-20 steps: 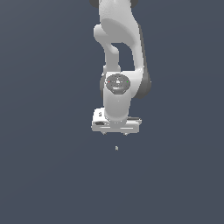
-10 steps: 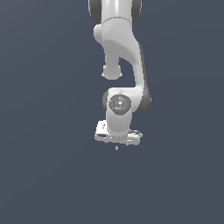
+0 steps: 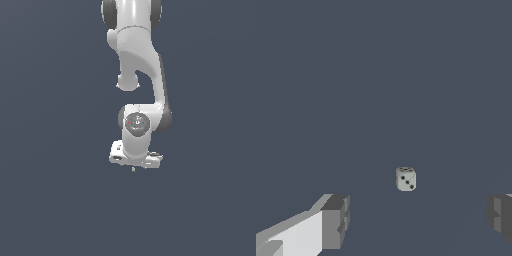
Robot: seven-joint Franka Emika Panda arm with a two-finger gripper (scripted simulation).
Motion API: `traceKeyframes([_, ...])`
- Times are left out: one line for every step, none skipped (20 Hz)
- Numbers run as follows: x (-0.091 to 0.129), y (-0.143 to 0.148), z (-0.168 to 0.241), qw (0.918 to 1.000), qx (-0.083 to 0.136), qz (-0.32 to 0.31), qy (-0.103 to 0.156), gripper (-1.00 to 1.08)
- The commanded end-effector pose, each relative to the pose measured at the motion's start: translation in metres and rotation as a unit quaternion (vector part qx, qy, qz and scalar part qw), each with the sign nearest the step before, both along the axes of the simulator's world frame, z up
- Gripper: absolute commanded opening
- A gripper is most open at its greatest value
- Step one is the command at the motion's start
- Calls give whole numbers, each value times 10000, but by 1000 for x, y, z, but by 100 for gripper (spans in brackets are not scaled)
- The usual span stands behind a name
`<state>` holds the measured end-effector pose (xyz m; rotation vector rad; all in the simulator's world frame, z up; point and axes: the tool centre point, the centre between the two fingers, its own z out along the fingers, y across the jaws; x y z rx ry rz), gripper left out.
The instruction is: Pick up the object and move it to a goal position.
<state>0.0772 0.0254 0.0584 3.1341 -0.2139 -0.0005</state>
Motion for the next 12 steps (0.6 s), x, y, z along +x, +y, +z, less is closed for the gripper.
traceKeyframes([0,0,-5,10000,0,0,3,100])
traceKeyframes([0,0,-8,10000,0,-2,2,100])
traceKeyframes([0,0,-12,10000,0,-2,2,100])
traceKeyframes([0,0,-17,10000,0,-2,2,100])
traceKeyframes([-1,0,-22,10000,0,-5,1,100])
traceKeyframes([-1,0,-28,10000,0,-7,0,100])
traceKeyframes([-1,0,-34,10000,0,-7,0,100])
traceKeyframes([-1,0,-39,10000,1,-9,-1,100])
traceKeyframes([-1,0,-43,10000,1,-9,-1,100])
traceKeyframes([-1,0,-46,10000,1,-9,-1,100])
traceKeyframes([-1,0,-48,10000,1,-9,-1,100])
traceKeyframes([0,0,-49,10000,1,-11,-2,100])
